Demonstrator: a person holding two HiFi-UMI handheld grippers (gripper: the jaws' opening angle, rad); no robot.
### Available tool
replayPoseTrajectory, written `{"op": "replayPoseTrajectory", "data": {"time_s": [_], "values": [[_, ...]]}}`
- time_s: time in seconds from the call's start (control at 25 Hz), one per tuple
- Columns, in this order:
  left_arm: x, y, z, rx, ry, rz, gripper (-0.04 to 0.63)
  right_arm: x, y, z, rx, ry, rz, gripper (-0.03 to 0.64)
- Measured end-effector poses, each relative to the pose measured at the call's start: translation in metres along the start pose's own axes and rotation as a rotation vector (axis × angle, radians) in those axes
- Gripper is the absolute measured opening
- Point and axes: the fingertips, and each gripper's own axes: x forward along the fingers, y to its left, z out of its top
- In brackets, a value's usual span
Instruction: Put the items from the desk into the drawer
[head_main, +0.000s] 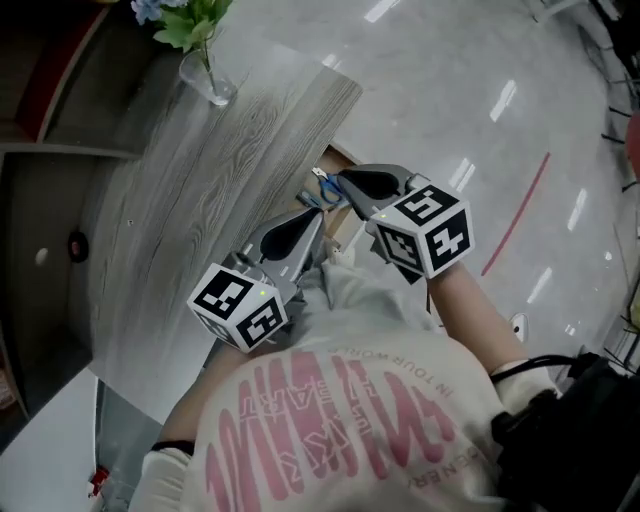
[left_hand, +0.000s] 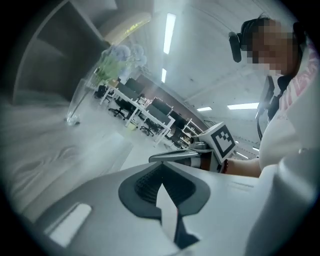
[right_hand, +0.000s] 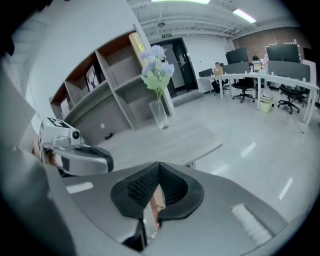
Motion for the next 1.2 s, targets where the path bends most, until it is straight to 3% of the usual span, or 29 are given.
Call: {"op": "replayPoseTrajectory", "data": {"time_s": [0.36, 0.52, 0.76, 1.0, 1.2], "values": [[-0.042, -0.063, 0.105, 0.209, -0.152, -0.082, 0.020, -0.094, 0.078, 0.087, -0.161, -0.299, 0.065, 0.006], [-0.054, -0.065, 0.122, 0.268, -0.200, -0.091, 0.020, -0.104, 0.094, 0.091, -0.228, -0.324, 0.070, 0.006], [-0.055, -0.064, 0.131, 0.297, -0.228, -0.078, 0.019, -0.110, 0.096, 0.090, -0.252, -0.313, 0.057, 0.006], [-0.061, -0.067, 0.141, 0.266, -0.287, -0.097, 0.020, -0.115, 0.087, 0.101, -0.262, -0.353, 0.063, 0.006], [-0.091, -0.051, 0.133, 0.262, -0.345, 0.029, 0.020, -0.103, 0.088, 0.094, -0.256, -0.321, 0.143, 0.006]]}}
